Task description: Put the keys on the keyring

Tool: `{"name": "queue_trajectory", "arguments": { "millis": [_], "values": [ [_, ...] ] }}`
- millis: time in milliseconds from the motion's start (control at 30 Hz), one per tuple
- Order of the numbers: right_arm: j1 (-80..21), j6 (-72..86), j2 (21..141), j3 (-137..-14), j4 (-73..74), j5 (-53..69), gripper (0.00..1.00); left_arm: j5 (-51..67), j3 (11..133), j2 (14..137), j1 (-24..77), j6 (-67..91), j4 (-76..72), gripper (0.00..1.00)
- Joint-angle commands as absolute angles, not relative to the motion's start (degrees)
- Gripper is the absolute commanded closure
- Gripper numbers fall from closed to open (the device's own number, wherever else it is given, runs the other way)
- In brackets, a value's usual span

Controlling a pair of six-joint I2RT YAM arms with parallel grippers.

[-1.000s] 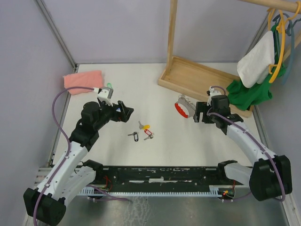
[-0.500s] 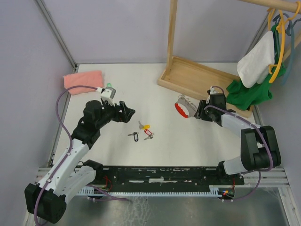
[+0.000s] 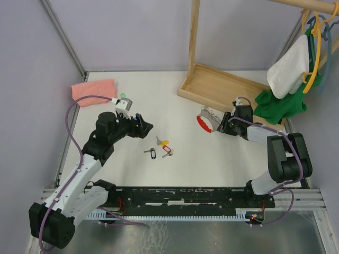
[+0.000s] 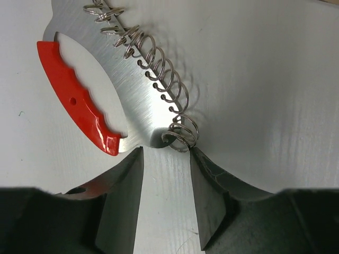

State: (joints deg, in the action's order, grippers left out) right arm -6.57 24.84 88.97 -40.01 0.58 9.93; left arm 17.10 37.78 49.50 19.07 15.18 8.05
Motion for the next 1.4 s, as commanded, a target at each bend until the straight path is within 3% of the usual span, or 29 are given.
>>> {"name": "queue_trajectory", "arguments": {
  "millis": [0,367,933,1167,1367],
  "values": [
    [-6.33,26.26,90.38,-41.34,-2.60,11.05,0.52,18.98,40.50,49.81,18.85,15.49,6.21,0.15],
    [-6.33,26.55,89.88,-41.30,-2.44,8.41,0.54,19.85,40.68,50.36,18.81,15.62,6.39,0.16],
    [-6.33,24.45,91.63,-42.46,-5.31,16.32,0.55,21.93,40.96,52.16,18.85,15.95,6.47,0.18],
    [-7.61,23.03,91.66,-43.60,-4.83,19.82,0.64,23.32,40.91,52.55,18.81,16.34,6.42,0.20],
    [-10.46,21.97,91.50,-44.52,-3.21,18.87,0.65,24.99,40.80,53.39,18.81,17.06,6.42,0.21]
  ]
}}
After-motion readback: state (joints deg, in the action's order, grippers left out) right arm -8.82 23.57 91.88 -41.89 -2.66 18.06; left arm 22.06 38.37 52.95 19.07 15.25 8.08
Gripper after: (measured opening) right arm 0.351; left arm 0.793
